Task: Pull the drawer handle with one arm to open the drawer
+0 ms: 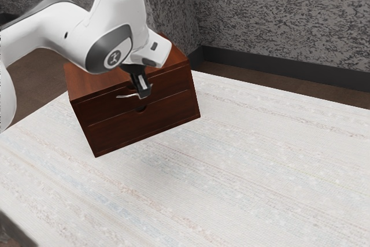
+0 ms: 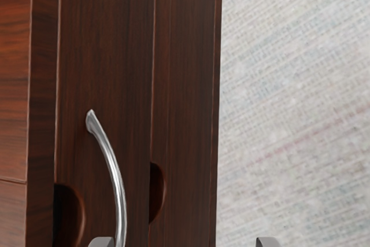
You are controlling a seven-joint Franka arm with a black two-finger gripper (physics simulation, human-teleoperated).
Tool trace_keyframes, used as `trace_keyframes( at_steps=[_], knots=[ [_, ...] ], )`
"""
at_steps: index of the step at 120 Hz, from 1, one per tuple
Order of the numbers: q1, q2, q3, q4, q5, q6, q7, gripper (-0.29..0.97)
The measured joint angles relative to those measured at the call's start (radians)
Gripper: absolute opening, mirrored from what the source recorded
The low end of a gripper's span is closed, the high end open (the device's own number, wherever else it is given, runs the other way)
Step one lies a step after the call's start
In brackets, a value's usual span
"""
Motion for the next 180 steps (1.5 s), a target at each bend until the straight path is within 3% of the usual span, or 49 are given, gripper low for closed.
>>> trace_keyframes(
  at_steps=[68, 180],
  knots=[
    [0.001, 0.067, 0.041, 0.020, -0.043, 0.036, -0.001, 0.22],
    [0.002, 0.112, 0.089, 0.030, -0.046, 0.073, -0.002, 0.12]
  ],
)
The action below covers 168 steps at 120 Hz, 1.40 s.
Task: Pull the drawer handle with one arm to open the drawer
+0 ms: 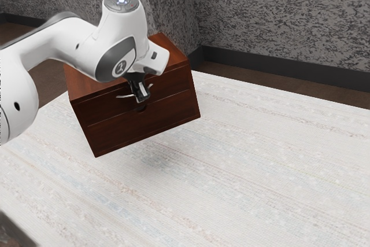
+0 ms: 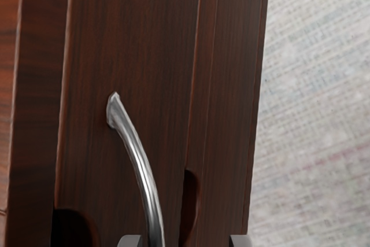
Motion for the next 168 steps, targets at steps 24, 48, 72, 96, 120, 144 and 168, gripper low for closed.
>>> trace_keyframes(
  at_steps=[24, 48, 72, 96, 120, 144, 168],
  knots=[
    [0.000, 0.007, 0.002, 0.000, 0.000, 0.011, 0.000, 0.10],
    [0.001, 0.006, 0.002, -0.007, 0.001, 0.019, 0.000, 0.06],
    [-0.002, -0.013, 0.001, -0.029, -0.001, 0.022, 0.000, 0.01],
    [-0.007, -0.039, -0.002, -0.070, -0.001, 0.024, 0.000, -0.02],
    [-0.018, -0.081, -0.010, -0.114, -0.007, 0.024, 0.000, -0.03],
    [-0.045, -0.108, -0.019, -0.151, -0.018, 0.024, -0.001, -0.02],
    [-0.064, -0.164, -0.022, -0.215, -0.022, 0.025, -0.002, -0.04]
  ],
)
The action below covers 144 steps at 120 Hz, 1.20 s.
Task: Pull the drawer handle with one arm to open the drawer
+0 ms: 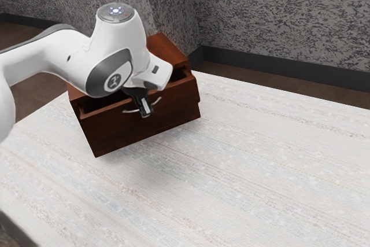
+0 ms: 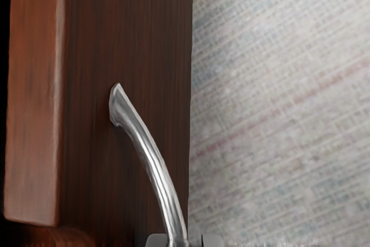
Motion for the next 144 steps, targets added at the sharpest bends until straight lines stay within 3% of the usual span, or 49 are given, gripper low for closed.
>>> trace_keyframes(
  at_steps=[144],
  knots=[
    [-0.026, -0.199, -0.109, -0.184, -0.008, -0.003, -0.034, -0.03]
  ],
)
